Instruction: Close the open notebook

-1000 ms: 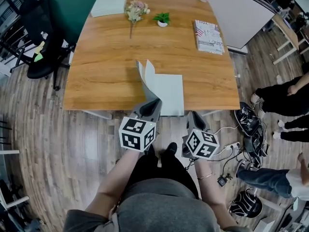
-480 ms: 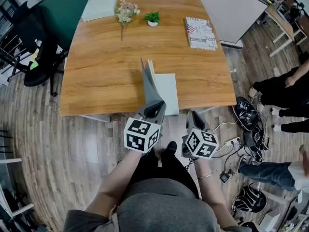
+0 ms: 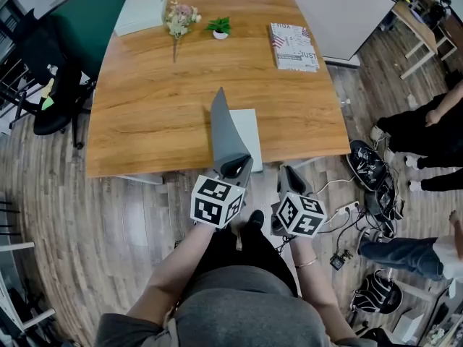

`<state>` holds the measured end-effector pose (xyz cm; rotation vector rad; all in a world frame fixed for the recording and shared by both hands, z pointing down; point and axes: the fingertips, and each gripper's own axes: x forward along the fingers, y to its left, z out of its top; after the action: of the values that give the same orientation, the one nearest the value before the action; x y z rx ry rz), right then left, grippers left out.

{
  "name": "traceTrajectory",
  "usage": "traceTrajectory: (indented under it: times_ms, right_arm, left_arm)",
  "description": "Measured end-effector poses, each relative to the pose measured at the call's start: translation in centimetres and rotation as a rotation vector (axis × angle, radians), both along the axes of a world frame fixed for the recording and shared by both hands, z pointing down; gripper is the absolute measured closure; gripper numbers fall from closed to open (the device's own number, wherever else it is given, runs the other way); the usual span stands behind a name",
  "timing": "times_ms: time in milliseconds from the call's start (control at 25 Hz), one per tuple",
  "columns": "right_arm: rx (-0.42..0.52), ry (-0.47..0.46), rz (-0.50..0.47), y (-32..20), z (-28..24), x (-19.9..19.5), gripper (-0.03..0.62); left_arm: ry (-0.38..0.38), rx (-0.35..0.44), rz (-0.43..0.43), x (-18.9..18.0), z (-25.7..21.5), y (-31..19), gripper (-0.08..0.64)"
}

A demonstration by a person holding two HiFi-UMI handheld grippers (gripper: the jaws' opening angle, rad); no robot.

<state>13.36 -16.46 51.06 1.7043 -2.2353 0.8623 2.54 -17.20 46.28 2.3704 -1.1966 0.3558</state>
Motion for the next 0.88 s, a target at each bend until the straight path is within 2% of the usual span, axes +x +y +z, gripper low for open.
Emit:
traceTrajectory:
  times_ms: [400, 880]
  right_arm:
    - [-0.012, -0.008, 0.027, 0.3, 0.4, 1.5, 0.548]
    - [-0.026, -0.014, 0.028, 0.1, 0.8, 2.7, 0.548]
  left_arm:
    - [-0.037, -0.068, 0.076, 2.8, 2.7, 0.5, 0.532]
    - [-0.09, -0.143, 0.098, 4.4, 5.9, 0.3, 0.532]
